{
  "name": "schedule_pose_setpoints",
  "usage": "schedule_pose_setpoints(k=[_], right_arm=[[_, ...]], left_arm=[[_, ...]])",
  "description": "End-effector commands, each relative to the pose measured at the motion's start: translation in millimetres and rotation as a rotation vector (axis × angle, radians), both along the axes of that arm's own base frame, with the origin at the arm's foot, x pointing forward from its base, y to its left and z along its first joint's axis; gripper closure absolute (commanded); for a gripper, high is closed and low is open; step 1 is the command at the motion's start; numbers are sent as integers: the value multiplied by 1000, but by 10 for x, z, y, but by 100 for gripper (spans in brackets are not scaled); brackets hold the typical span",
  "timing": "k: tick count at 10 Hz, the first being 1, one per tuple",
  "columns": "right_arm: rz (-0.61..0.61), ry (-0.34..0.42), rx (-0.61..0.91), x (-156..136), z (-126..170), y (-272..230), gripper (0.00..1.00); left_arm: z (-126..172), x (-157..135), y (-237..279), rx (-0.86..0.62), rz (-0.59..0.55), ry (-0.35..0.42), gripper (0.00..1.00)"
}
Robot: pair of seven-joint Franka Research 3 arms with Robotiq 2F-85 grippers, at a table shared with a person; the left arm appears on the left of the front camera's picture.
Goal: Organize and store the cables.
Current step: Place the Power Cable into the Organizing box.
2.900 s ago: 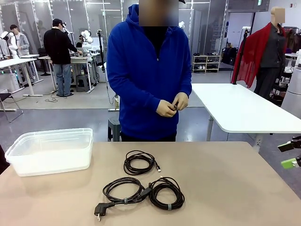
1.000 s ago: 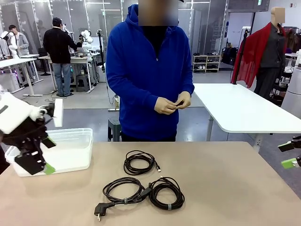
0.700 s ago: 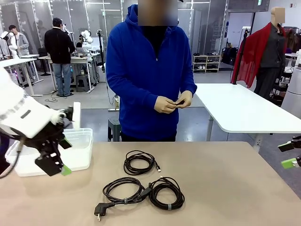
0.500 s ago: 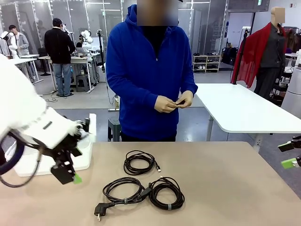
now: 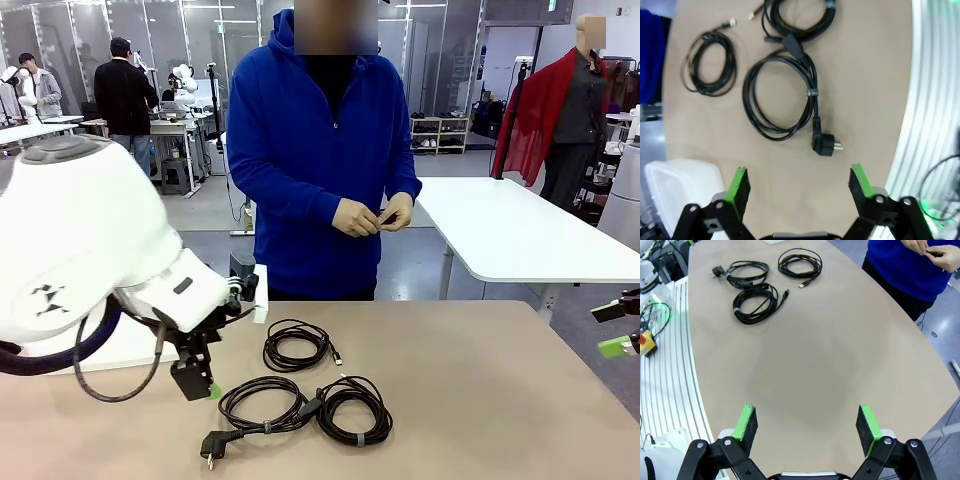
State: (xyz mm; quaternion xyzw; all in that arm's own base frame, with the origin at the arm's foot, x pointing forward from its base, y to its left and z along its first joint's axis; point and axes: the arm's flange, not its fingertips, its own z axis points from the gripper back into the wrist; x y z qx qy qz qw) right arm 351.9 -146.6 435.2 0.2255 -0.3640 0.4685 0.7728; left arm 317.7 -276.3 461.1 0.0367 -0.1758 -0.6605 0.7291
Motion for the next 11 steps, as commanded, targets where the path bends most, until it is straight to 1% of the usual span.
schedule_pose_setpoints(k=[1, 3, 6, 7, 8, 11], right_arm=[[0, -11, 14, 9, 11, 2, 0], [0, -11, 14, 9, 11, 2, 0], [0, -11, 14, 9, 11, 2, 0], [0, -11, 14, 9, 11, 2, 0], [0, -11, 14, 9, 11, 2, 0], [0, -11, 14, 9, 11, 2, 0]], left_arm=[[-36, 118, -192, 15, 4, 16, 0], [-117, 176, -350, 27, -26, 55, 0], [-376, 339, -541, 43, -54, 123, 0], [-464, 391, -583, 74, -38, 134, 0], [-529, 458, -612, 57, -38, 157, 0], [-799, 652, -628, 71, -22, 227, 0]])
